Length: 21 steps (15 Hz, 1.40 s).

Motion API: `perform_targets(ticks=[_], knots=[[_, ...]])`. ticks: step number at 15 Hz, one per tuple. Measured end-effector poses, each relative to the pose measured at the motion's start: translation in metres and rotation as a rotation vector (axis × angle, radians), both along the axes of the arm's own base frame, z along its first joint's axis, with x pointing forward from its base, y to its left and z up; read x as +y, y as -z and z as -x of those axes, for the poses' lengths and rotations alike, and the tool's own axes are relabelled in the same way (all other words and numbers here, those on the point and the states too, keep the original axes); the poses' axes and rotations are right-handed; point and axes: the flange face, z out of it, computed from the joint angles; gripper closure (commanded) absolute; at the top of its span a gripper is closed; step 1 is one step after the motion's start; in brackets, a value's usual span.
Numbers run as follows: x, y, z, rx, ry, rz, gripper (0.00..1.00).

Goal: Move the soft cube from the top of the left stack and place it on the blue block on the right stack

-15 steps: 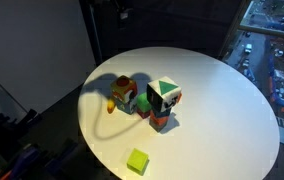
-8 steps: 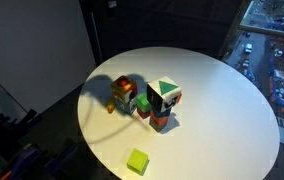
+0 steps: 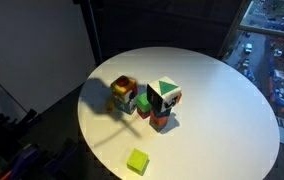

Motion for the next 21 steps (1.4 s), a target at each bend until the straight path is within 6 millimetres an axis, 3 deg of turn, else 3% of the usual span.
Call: perform_targets(ticks=[10, 21], knots=[[0.010, 0.006, 0.036, 0.019, -0.029, -0.020, 0.00], [0.012, 0.008, 0.041, 0.024, -0.034, -0.016, 0.00]])
